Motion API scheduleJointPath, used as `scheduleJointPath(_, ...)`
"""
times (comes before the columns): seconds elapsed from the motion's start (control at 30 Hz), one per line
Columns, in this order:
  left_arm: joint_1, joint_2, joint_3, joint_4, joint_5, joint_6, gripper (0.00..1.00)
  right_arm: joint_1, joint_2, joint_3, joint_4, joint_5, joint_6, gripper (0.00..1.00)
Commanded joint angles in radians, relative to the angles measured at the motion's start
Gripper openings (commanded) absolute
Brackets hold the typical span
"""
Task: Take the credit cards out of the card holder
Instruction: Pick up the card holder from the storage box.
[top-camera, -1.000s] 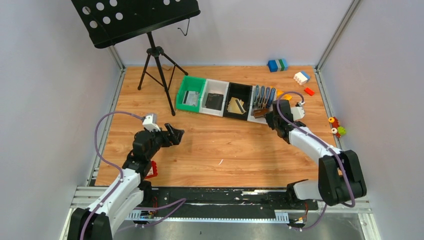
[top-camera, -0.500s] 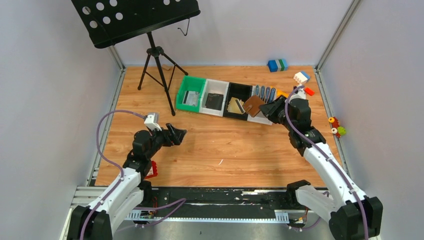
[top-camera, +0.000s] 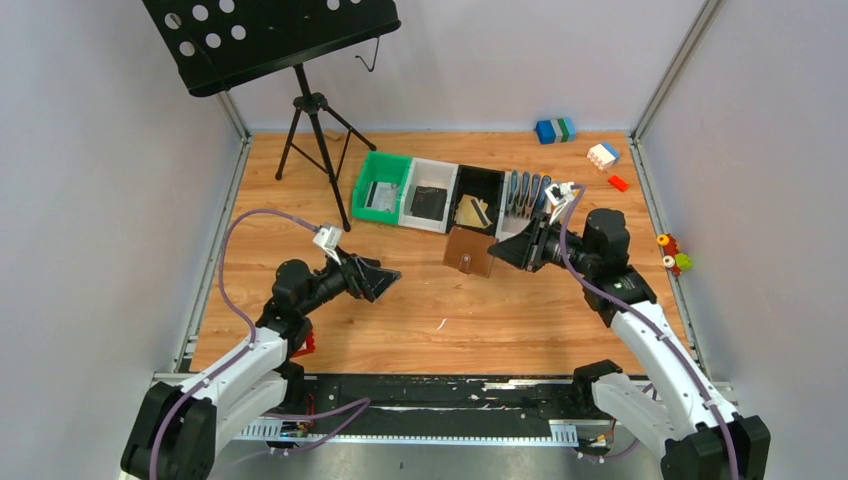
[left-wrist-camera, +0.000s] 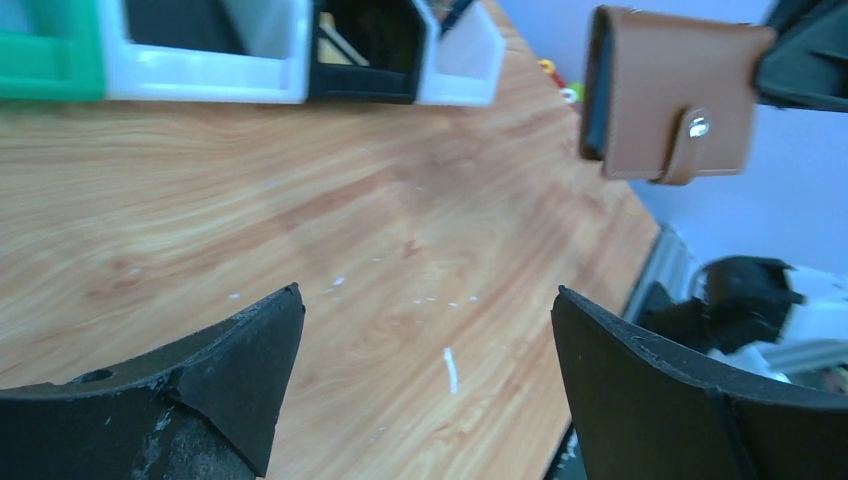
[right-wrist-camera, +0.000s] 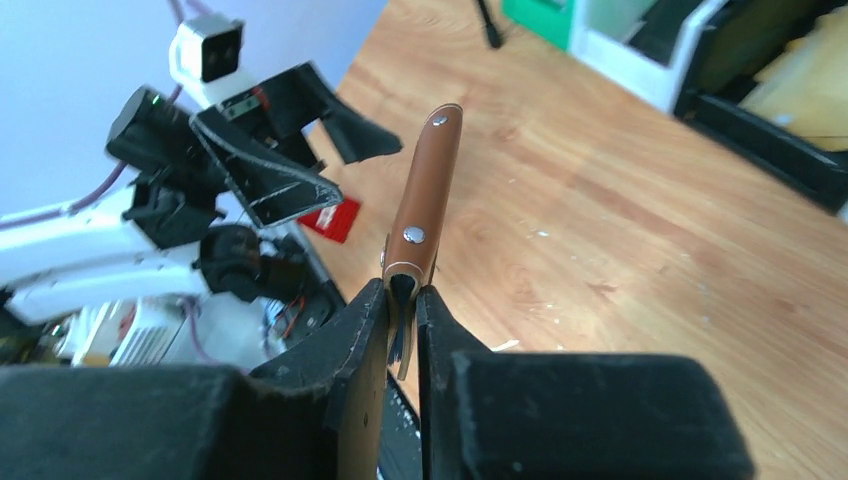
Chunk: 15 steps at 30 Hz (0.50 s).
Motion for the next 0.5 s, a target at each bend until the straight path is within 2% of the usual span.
scheduleJointPath(0.0,-0.036,-0.005,0.070,0.120,0.138,-0.109,1.00,0.011,0.062,0.000,0.160,-0.251,-0.004,0.14)
scheduleJointPath(0.13,-0.045,0.018,0.131,0.133,0.176,-0.219,1.00,0.046,0.128,0.036,0.159,-0.326,-0.019,0.12)
scheduleJointPath(0.27,-0.063,0.078,0.224,0.157,0.234,-0.293,1.00,0.096,0.137,0.049,0.180,-0.329,-0.035,0.12)
scheduleJointPath(0.47,-0.114,0.162,0.376,0.059,0.354,-0.261,1.00,0.172,0.152,0.109,0.194,-0.382,-0.058,0.12)
